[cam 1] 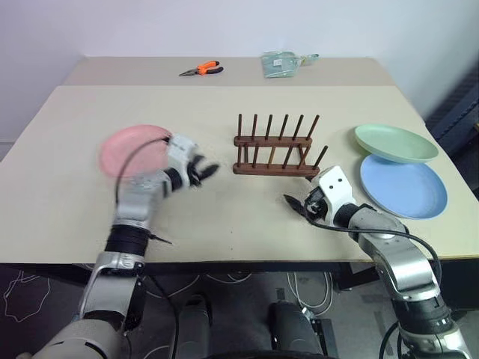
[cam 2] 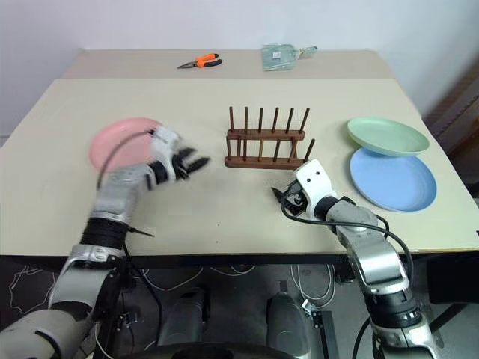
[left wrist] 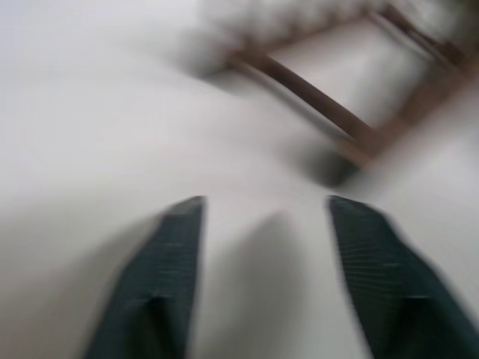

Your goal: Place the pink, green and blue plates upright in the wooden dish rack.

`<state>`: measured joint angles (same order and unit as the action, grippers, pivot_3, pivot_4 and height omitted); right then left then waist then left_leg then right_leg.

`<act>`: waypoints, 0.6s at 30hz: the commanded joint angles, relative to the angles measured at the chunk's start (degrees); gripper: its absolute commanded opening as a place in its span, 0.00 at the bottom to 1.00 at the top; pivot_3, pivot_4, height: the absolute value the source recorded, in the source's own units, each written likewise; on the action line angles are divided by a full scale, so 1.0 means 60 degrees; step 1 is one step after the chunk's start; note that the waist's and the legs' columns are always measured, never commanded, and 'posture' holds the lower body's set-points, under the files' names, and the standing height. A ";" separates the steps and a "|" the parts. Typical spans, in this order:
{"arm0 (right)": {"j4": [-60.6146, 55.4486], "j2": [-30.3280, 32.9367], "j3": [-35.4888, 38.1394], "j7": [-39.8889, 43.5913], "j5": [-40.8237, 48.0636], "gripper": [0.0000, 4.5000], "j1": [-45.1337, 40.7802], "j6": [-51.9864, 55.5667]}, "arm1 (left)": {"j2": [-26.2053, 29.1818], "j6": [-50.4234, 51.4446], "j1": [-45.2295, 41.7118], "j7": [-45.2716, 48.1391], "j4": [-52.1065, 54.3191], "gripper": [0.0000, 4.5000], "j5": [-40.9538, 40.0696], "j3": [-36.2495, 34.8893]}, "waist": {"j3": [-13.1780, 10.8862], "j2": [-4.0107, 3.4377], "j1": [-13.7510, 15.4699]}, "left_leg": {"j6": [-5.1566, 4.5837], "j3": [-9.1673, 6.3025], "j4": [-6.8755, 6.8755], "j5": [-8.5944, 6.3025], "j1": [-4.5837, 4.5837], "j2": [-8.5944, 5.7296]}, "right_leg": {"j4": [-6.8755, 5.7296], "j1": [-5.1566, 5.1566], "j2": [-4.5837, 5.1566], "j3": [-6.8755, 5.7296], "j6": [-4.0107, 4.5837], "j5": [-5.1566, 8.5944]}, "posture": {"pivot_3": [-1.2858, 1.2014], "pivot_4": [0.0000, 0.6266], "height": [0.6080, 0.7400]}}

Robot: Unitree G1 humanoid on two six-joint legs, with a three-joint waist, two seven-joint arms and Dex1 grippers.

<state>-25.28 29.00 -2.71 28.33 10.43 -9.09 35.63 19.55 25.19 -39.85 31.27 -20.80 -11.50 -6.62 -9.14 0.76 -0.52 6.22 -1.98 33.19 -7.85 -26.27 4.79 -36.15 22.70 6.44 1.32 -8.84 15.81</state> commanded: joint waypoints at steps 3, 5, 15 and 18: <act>-0.0888 0.0328 0.0097 0.0247 0.0158 0.94 -0.0015 0.0161 | 0.0538 0.0705 -0.0615 -0.2398 0.0143 0.63 0.0130 -0.1367 | 0.0000 0.0000 0.0007 | -0.0001 0.0000 0.0004 -0.0001 0.0009 -0.0004 | 0.0012 -0.0021 0.0001 0.0000 0.0025 0.0014 | 0.52 0.24 1.00; -0.0922 0.0399 0.0220 0.0680 0.0710 0.98 -0.0239 0.0512 | 0.1003 0.1282 -0.0526 -0.3438 -0.0110 0.63 0.0473 -0.1753 | 0.0000 0.0001 -0.0003 | -0.0001 0.0000 -0.0001 -0.0001 0.0013 -0.0003 | 0.0009 -0.0018 0.0001 0.0000 0.0024 0.0014 | 0.52 0.24 1.00; -0.0502 0.0470 -0.0169 0.0576 0.0295 0.98 -0.0737 0.0210 | 0.0565 0.3886 -0.0088 -0.5613 0.0364 0.63 -0.0778 -0.4059 | -0.0020 0.0038 0.0201 | 0.0002 0.0000 -0.0009 0.0000 0.0012 -0.0003 | 0.0012 -0.0014 0.0001 -0.0003 -0.0003 -0.0002 | 0.52 0.24 1.00; -0.0483 0.0443 -0.0236 0.0528 0.0169 0.98 -0.0689 0.0115 | 0.0313 0.4438 -0.0219 -0.5779 0.0304 0.63 -0.1243 -0.4478 | -0.0021 0.0040 0.0211 | 0.0003 -0.0001 -0.0011 0.0000 0.0011 -0.0003 | 0.0009 -0.0010 0.0001 -0.0005 -0.0004 -0.0002 | 0.52 0.24 1.00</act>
<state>-27.19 31.38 -4.27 31.87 11.98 -13.19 37.83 21.67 50.02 -40.24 -2.89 -20.49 -16.71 -32.14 -9.27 1.00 0.75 6.24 -1.98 33.13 -7.85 -26.20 4.78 -36.10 22.64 6.44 1.30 -8.87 15.80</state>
